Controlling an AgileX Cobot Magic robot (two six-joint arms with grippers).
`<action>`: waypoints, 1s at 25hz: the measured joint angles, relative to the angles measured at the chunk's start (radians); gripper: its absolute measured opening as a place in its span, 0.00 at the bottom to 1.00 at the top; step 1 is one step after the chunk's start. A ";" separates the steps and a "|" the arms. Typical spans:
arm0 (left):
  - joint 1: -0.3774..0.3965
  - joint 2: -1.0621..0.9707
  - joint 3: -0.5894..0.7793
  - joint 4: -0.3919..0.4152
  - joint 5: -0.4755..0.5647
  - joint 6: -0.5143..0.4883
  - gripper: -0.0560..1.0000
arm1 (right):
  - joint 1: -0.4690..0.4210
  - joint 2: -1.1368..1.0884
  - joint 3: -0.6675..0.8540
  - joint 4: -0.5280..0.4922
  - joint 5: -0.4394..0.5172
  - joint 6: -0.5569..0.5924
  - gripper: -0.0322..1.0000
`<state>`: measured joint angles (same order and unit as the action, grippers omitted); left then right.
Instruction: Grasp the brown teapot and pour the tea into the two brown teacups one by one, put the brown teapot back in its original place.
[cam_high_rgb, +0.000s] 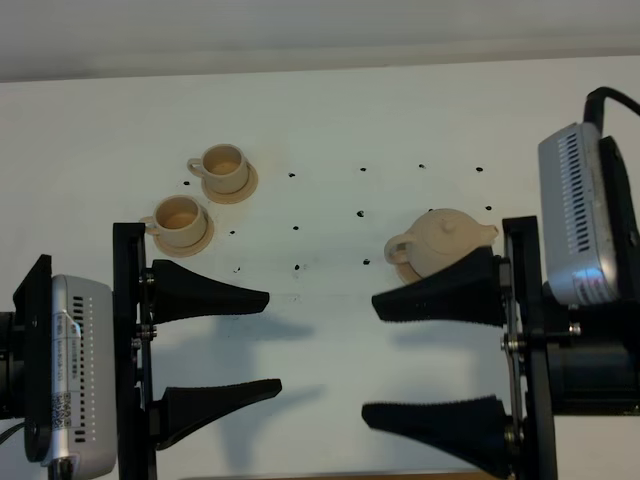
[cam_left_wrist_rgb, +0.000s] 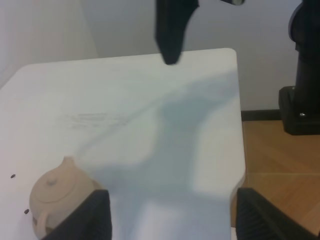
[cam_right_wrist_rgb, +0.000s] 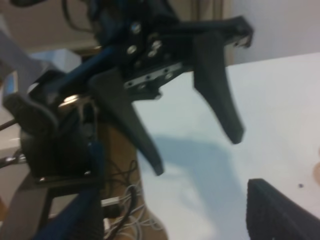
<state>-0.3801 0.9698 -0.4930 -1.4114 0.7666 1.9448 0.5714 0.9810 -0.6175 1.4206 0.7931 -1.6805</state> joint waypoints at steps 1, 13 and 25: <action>0.000 0.000 0.000 0.000 -0.001 0.000 0.62 | 0.000 0.000 0.000 -0.007 0.014 0.003 0.59; 0.000 0.000 0.000 -0.001 -0.018 0.000 0.62 | 0.000 0.000 0.000 -0.018 0.041 -0.004 0.59; 0.000 0.000 -0.048 -0.109 -0.372 -0.134 0.62 | 0.000 0.000 -0.025 0.032 -0.220 0.095 0.57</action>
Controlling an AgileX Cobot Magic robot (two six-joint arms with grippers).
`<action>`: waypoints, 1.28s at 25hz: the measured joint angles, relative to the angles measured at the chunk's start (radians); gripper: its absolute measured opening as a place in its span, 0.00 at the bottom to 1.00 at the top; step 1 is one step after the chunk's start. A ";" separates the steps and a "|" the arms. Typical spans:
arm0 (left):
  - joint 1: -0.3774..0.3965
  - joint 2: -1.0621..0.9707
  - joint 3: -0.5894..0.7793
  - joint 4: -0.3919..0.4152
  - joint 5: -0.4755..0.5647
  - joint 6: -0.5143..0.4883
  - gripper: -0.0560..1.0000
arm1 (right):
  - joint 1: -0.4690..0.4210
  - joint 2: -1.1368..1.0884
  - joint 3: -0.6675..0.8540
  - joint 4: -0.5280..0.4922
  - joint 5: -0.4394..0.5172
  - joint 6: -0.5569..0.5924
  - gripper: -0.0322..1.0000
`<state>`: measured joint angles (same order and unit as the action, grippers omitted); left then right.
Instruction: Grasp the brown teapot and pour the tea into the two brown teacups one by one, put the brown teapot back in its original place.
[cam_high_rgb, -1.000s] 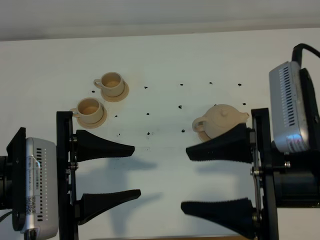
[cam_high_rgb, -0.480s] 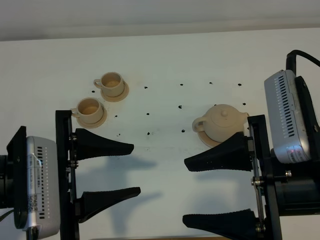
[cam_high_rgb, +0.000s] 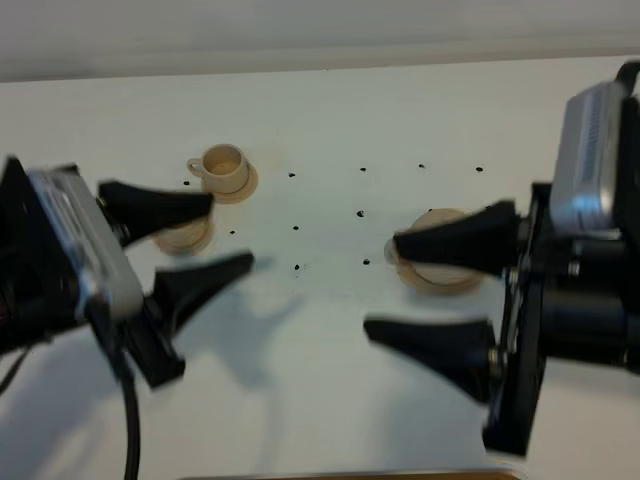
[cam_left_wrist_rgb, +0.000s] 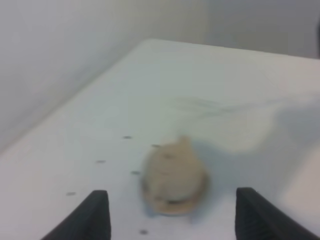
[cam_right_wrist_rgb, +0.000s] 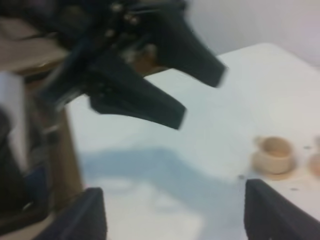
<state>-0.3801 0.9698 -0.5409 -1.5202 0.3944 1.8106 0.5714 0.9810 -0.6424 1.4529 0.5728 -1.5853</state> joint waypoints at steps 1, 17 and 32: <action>0.000 0.000 -0.011 0.010 -0.031 -0.023 0.62 | 0.000 0.000 -0.012 0.000 -0.023 0.017 0.56; 0.176 0.000 -0.043 0.410 -0.253 -0.545 0.56 | -0.010 0.181 -0.142 -0.208 -0.147 0.314 0.52; 0.533 -0.362 -0.043 1.209 0.137 -1.434 0.55 | -0.124 0.182 -0.145 -0.210 -0.077 0.316 0.52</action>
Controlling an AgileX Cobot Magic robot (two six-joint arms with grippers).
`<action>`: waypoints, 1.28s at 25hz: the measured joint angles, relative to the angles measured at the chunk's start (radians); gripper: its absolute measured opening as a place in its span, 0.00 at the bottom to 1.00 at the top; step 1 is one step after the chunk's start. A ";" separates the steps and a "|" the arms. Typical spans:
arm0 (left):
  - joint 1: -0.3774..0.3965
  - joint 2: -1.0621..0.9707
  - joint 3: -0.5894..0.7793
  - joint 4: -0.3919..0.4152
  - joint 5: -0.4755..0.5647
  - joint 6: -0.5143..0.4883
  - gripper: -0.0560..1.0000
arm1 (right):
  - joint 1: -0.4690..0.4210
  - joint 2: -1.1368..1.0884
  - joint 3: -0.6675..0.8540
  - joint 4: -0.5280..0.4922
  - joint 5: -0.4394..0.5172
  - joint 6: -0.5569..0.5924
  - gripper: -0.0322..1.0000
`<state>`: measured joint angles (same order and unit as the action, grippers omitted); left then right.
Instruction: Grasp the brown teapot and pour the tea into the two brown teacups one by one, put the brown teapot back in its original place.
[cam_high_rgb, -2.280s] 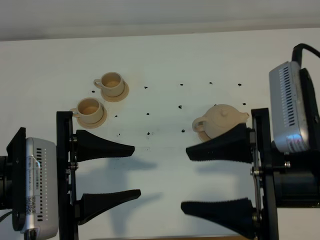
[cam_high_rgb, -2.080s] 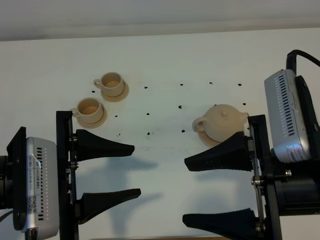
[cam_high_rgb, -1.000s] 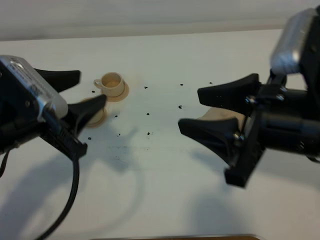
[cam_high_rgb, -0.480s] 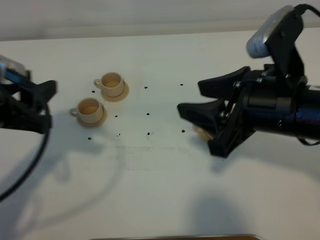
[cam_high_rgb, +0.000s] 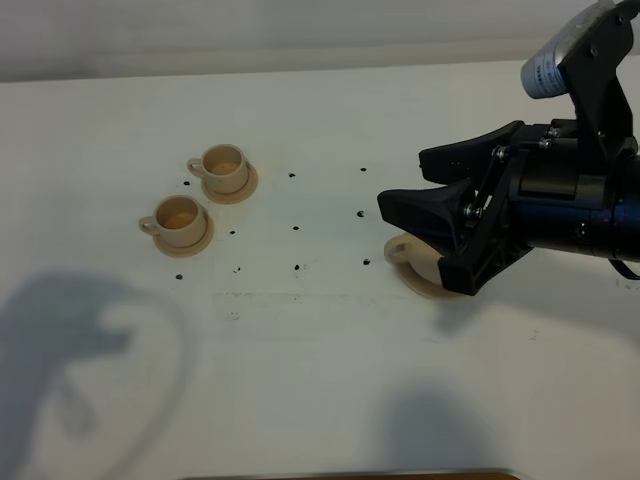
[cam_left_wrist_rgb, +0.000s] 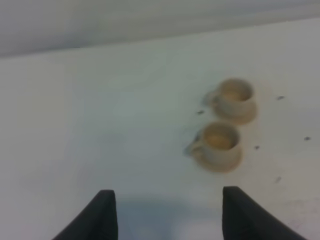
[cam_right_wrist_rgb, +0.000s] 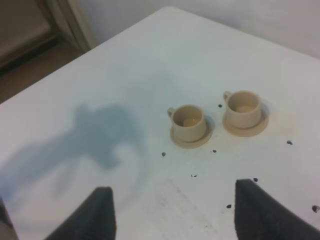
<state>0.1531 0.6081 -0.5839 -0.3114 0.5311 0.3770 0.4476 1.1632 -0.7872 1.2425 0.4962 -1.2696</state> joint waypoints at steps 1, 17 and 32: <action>0.001 -0.035 0.000 0.047 0.020 -0.060 0.55 | 0.000 0.000 0.000 0.000 0.001 0.000 0.52; 0.005 -0.510 0.009 0.171 0.417 -0.161 0.55 | 0.000 0.125 0.000 0.006 0.016 0.091 0.52; 0.005 -0.614 0.117 0.094 0.551 -0.108 0.55 | 0.000 0.135 0.000 0.005 0.024 0.106 0.52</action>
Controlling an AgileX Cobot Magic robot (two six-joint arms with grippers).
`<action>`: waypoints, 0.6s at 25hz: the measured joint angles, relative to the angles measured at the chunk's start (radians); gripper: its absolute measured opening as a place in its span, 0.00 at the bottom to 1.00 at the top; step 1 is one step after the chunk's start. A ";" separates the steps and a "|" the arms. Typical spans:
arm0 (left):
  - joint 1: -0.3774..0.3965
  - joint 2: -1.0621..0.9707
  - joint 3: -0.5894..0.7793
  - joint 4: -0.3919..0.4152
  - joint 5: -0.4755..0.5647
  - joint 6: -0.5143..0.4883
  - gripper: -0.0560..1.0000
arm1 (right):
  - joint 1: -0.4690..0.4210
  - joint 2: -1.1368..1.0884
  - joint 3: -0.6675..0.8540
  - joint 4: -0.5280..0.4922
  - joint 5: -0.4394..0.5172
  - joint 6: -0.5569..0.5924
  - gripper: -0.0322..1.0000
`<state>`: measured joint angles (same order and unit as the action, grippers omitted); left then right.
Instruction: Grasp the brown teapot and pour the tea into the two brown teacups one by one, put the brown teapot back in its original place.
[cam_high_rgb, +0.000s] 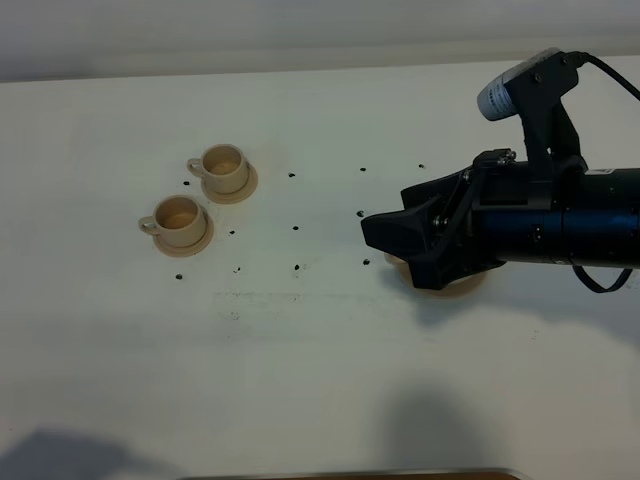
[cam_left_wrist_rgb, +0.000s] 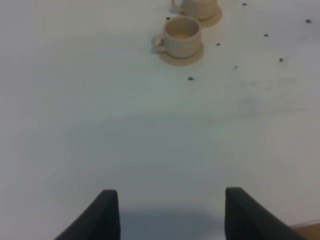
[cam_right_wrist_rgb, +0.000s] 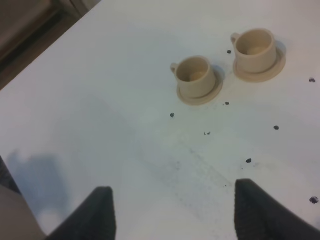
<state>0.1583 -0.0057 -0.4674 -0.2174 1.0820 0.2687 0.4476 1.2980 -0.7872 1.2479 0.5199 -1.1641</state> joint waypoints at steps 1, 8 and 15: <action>0.000 0.000 0.001 0.014 0.000 -0.001 0.55 | 0.000 0.003 0.000 0.000 -0.001 0.002 0.52; 0.000 0.000 0.002 0.051 -0.001 -0.027 0.55 | 0.000 0.029 0.000 -0.001 -0.007 0.002 0.52; 0.000 0.000 0.002 0.053 -0.002 -0.034 0.55 | 0.000 0.030 0.000 -0.003 -0.011 0.002 0.52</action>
<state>0.1583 -0.0057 -0.4654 -0.1649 1.0801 0.2346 0.4476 1.3275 -0.7872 1.2446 0.5092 -1.1619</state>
